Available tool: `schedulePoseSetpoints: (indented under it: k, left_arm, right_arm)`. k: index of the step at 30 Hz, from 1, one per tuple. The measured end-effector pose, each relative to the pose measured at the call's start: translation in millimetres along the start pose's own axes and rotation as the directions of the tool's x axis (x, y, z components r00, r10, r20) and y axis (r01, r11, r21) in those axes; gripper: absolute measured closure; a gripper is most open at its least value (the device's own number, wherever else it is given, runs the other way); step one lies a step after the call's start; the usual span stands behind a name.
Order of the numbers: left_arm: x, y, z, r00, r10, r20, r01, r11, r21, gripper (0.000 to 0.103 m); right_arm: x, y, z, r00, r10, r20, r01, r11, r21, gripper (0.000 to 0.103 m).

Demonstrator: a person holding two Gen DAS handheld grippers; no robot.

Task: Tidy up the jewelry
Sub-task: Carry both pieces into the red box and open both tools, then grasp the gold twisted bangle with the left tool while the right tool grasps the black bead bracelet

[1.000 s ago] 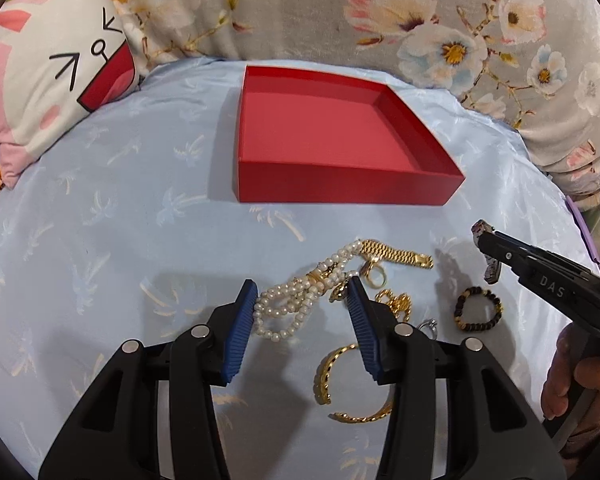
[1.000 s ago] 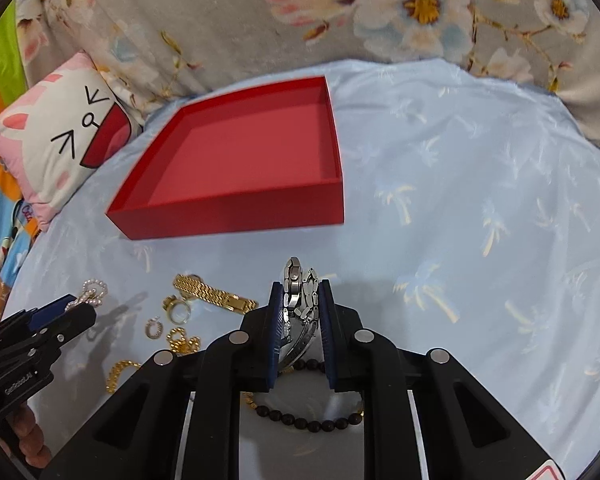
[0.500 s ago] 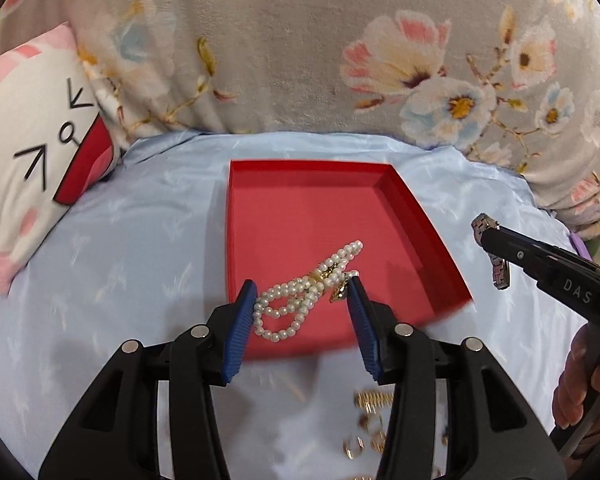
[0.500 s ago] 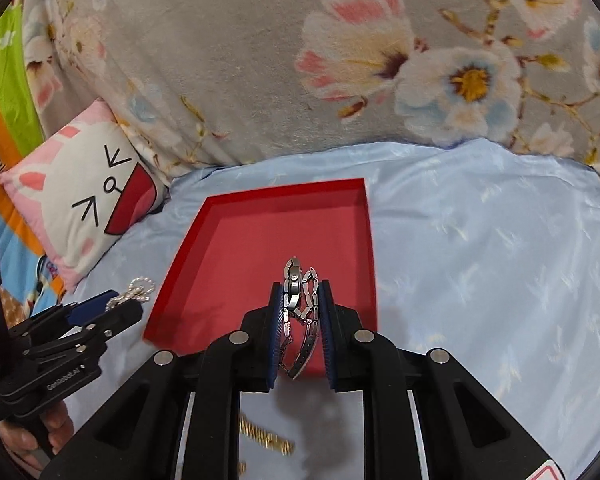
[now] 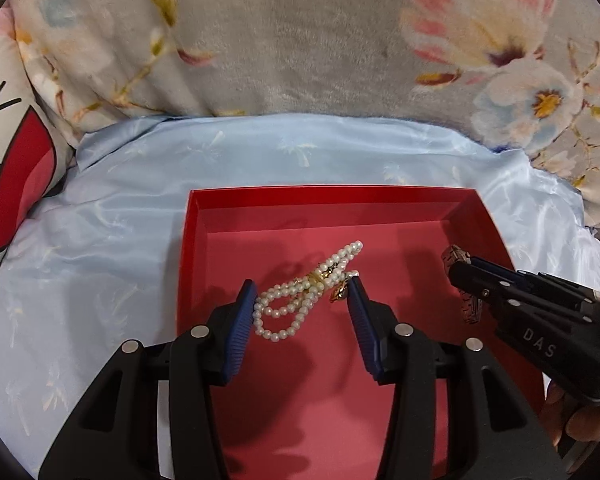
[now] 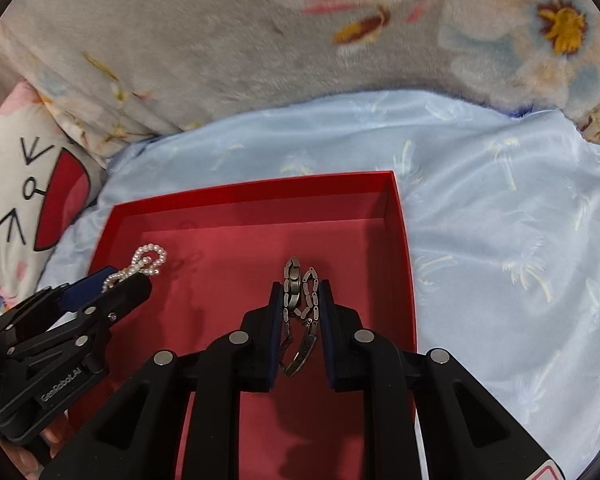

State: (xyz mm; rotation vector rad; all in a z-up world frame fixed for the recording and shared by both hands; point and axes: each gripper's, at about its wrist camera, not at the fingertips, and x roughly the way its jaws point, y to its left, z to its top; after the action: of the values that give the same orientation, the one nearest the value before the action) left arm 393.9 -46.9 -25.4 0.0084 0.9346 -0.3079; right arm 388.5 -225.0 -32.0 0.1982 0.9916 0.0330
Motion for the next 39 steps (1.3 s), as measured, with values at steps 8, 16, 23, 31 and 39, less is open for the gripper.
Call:
schedulePoseSetpoints:
  k: [8,16,23,31,39]
  left_arm:
    - [-8.5,8.6,6.6,0.998,0.027,0.048,-0.023,0.997,-0.075,0.028]
    - [-104.3,6.3,-40.1,0.981,0.084,0.173,-0.081,0.996,-0.026,0.022]
    - [-159.8,0.1,-132.6,0.980,0.136,0.145,-0.137,0.991,-0.004,0.018]
    - [-174.5,-11.4,-229.4,0.992,0.119,0.049,-0.118,0.993,-0.027,0.018]
    - [-161.2,-28.4,-271.8,0.994,0.109,-0.010,-0.109,0.994,0.016,0.030]
  right_arm:
    - [-28.5,-5.8,1.4,0.990,-0.074,0.122,0.074,0.997,0.009,0.058]
    - [-133.5,-7.2,-75.1,0.973,-0.018,0.231,0.030,0.998,-0.051,0.050]
    - [-189.0,-14.9,-181.9,0.980,-0.037,0.195,0.049,0.997,-0.054,0.050]
    - [-205.0,-23.3,-276.7,0.990,-0.080,0.115,0.085,0.996,-0.032,0.050]
    - [-207.7,-26.8,-315.2,0.995,-0.065,0.077,0.065,0.998,0.003,0.050]
